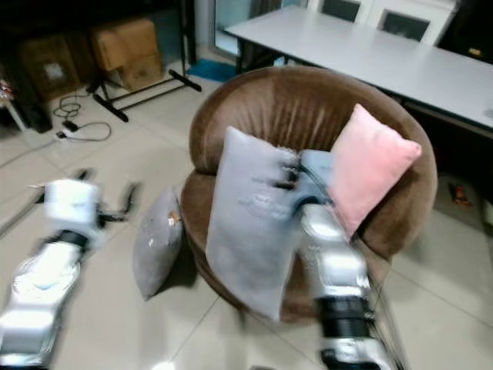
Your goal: Move the pillow to the sofa from floor
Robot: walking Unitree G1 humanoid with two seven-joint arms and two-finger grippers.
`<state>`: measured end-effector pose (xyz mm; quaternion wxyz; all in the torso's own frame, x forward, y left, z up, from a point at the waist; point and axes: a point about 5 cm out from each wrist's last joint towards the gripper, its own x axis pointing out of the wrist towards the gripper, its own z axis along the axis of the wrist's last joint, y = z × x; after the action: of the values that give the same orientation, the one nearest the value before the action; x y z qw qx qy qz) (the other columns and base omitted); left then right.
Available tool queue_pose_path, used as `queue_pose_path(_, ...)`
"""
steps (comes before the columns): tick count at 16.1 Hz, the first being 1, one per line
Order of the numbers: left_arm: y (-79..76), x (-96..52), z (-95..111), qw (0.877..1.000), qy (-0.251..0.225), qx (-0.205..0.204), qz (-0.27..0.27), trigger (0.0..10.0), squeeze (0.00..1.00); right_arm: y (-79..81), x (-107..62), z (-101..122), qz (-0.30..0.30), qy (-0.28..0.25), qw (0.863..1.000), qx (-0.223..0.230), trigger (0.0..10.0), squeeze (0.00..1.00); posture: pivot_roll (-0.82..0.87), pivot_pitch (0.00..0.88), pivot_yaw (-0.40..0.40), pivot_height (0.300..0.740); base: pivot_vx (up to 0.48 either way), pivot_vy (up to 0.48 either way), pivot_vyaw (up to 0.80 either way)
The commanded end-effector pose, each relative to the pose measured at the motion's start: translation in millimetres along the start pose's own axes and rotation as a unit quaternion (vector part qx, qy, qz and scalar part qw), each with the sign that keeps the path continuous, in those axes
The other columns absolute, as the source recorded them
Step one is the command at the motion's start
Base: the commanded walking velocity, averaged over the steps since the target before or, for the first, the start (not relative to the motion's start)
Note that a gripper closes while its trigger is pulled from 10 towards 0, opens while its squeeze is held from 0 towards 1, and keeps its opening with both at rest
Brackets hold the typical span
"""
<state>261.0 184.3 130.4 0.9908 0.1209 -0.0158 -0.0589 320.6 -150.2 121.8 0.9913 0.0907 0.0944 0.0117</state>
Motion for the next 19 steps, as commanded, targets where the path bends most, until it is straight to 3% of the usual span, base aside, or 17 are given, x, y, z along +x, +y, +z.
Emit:
queue_pose_path(1,10.5,-3.1,1,1.0,-0.002,0.008,0.015,10.0,0.0,17.5,2.3,20,0.031,-0.043,0.999,0.001,10.0,0.0,0.1,0.0,-0.077,0.74,0.345,0.0,0.0)
queue_pose_path(6,10.6,-3.2,0,1.0,-0.001,0.008,0.014,10.0,0.0,19.4,4.5,18,0.037,-0.035,0.999,-0.003,10.0,0.0,0.1,0.0,-0.084,0.74,0.346,0.0,0.0)
queue_pose_path(12,10.3,-4.8,0,1.0,-0.001,0.009,0.007,10.0,0.0,22.0,4.1,16,0.044,-0.031,0.999,-0.007,10.0,0.0,0.1,0.0,-0.083,0.74,0.341,0.0,-0.76)
queue_pose_path(19,8.9,-5.3,0,1.0,-0.001,0.01,0.0,10.0,0.0,31.9,3.3,14,0.078,-0.028,0.996,-0.019,10.0,0.0,0.11,0.0,-0.084,0.74,0.319,0.0,0.0)
